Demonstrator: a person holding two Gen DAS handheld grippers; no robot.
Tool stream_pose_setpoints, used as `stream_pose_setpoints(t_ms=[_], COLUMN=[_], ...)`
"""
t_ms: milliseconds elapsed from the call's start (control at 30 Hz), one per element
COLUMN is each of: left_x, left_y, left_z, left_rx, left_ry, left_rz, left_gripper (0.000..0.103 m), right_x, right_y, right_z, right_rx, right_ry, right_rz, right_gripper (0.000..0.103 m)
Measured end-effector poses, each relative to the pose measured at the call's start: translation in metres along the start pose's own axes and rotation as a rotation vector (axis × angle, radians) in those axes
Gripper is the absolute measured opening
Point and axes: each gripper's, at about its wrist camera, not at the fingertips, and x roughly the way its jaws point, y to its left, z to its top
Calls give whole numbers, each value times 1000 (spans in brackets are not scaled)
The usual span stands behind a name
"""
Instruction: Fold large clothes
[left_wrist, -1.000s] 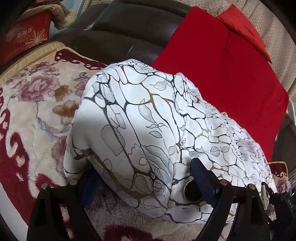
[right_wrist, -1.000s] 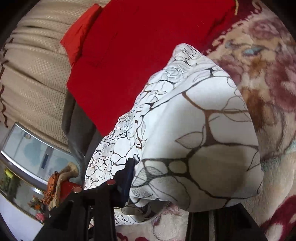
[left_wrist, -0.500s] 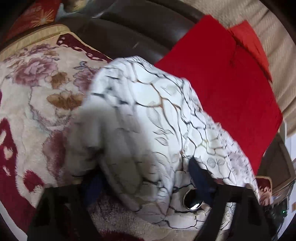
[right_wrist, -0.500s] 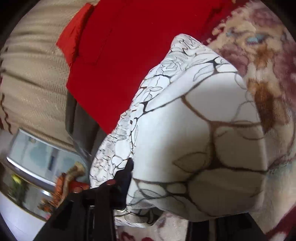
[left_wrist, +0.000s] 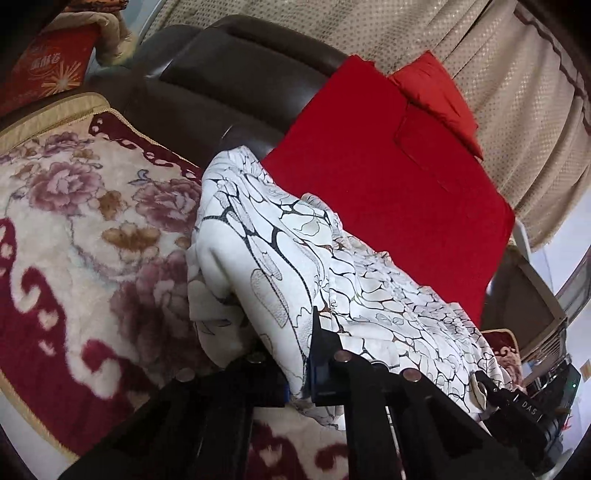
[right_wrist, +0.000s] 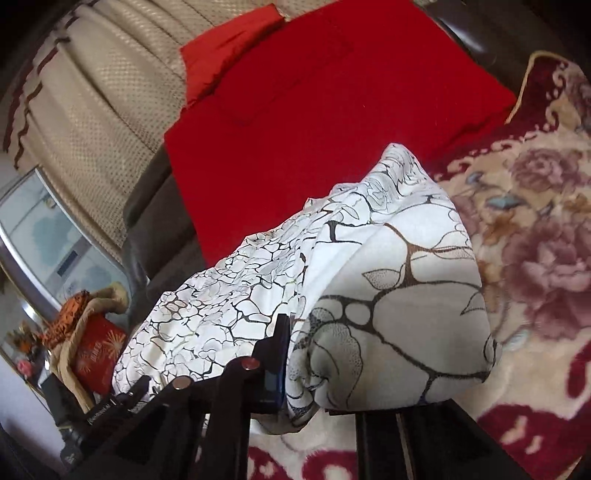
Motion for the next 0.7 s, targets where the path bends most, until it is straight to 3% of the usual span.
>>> stream_pose_setpoints(t_ms=[233,333,400,467,567,700], left_x=[-48,-50,-34,-24,-33,-59], left_y=[6,11,21,36,42,55], left_z=[-21,-40,-45,-47,-42,-39], left_rx=[3,56,41,-39,-45,-37], left_ry=[-18,35,118,184,196,210], left_rz=[-16,18,55,35,32,31], left_gripper=[7,8,10,16,22,24], right_x=[-48,-61,-53,-38,-39,-58], right_y=[23,23,10,-6,-22,-21], right_z=[-21,-35,-46,-51,-49,-43], right_rx=[-103,-133,-113,-49,57,39], right_ry=[9,35,110,197,242,298], right_rz=[5,7,3,1,38,36], right_gripper=[14,15,15,19,26,30])
